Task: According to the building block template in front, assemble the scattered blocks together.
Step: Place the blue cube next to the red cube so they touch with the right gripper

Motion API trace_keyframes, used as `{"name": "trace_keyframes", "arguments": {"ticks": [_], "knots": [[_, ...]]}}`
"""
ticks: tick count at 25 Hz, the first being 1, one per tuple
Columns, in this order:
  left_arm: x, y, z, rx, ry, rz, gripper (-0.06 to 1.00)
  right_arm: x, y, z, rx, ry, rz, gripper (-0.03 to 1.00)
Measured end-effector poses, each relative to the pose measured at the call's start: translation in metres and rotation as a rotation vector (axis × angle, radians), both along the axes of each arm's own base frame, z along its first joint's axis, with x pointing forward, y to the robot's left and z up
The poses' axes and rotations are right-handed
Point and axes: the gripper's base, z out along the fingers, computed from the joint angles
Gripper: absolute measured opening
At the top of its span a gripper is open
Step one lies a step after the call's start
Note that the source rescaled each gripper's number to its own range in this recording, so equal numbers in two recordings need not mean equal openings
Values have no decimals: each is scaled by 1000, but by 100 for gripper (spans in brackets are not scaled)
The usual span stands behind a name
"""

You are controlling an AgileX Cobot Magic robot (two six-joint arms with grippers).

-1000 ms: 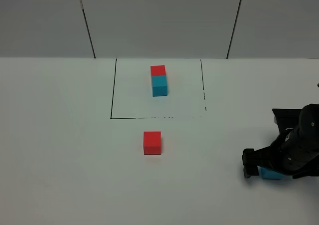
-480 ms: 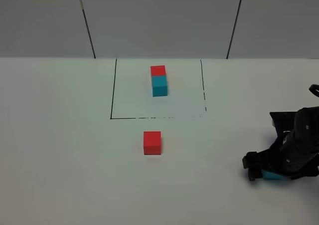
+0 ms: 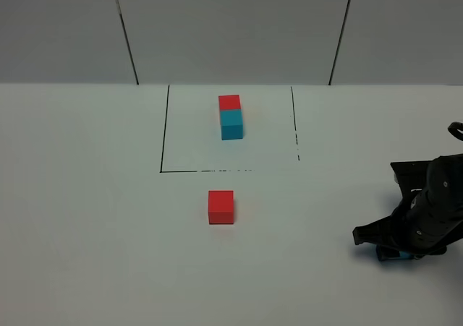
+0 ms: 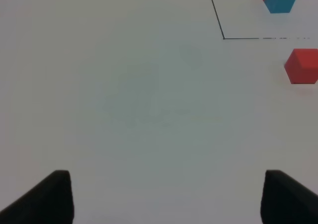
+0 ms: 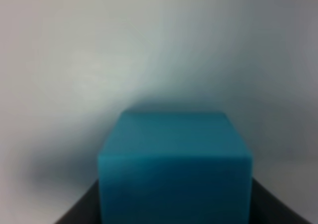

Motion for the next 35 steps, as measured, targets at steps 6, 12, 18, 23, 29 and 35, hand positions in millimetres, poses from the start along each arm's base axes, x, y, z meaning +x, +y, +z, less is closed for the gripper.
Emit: {"name": "trace_keyframes", "arguments": {"ticks": [6,12,18,23,29,35], "knots": [[0,0,0,0,0,0,67,7,24,32,-86,11,379,2],[0,0,0,0,0,0,67,13,73,78,-214,-21,976,2],[0,0,0,0,0,0,67,29,119,84,-263,-38,1252,2],[0,0,0,0,0,0,67,51,151,66,-295,5,1360,2],[0,0,0,0,0,0,67,67,169,38,-291,50,1438,2],[0,0,0,0,0,0,67,68,180,22,-269,32,1475,2]]}}
